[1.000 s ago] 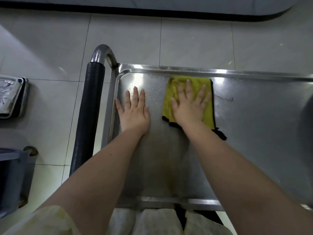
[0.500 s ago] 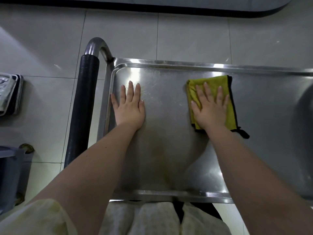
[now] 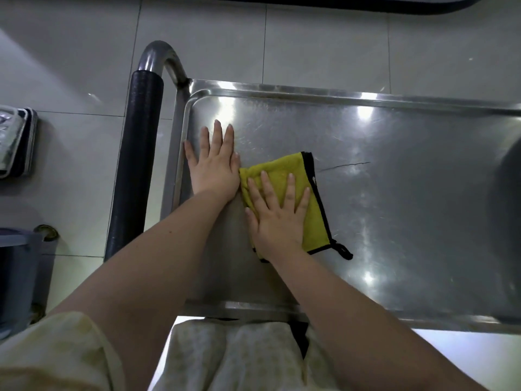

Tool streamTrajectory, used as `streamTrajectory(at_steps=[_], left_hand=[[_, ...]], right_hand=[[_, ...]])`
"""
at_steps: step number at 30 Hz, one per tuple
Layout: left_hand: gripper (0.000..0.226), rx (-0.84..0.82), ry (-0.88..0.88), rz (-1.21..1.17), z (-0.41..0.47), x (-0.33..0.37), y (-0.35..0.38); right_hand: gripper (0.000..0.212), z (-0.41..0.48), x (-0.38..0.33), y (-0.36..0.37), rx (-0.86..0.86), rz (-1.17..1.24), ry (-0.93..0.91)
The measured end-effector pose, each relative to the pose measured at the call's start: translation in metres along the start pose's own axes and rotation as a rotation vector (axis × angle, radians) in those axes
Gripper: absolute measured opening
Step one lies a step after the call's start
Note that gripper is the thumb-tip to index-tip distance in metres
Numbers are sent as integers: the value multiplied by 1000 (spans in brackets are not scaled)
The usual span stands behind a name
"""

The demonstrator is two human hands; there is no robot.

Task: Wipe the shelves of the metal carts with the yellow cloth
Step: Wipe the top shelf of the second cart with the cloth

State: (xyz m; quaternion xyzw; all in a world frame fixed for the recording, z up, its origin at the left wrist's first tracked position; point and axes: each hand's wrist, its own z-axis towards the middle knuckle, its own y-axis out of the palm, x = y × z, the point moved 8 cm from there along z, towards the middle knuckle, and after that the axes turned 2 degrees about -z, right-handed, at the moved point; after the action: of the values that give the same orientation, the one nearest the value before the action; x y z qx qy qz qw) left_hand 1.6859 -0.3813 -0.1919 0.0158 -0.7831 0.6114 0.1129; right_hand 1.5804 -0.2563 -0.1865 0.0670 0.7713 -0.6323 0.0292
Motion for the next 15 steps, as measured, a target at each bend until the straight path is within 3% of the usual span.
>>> streamTrajectory(at_steps=[6, 15], left_hand=[[55, -18, 58, -53, -35, -3, -3], [54, 23, -126, -32, -156, -29, 27]], right_hand=[[59, 0, 6, -4, 23, -7, 6], [61, -2, 18, -6, -47, -21, -50]])
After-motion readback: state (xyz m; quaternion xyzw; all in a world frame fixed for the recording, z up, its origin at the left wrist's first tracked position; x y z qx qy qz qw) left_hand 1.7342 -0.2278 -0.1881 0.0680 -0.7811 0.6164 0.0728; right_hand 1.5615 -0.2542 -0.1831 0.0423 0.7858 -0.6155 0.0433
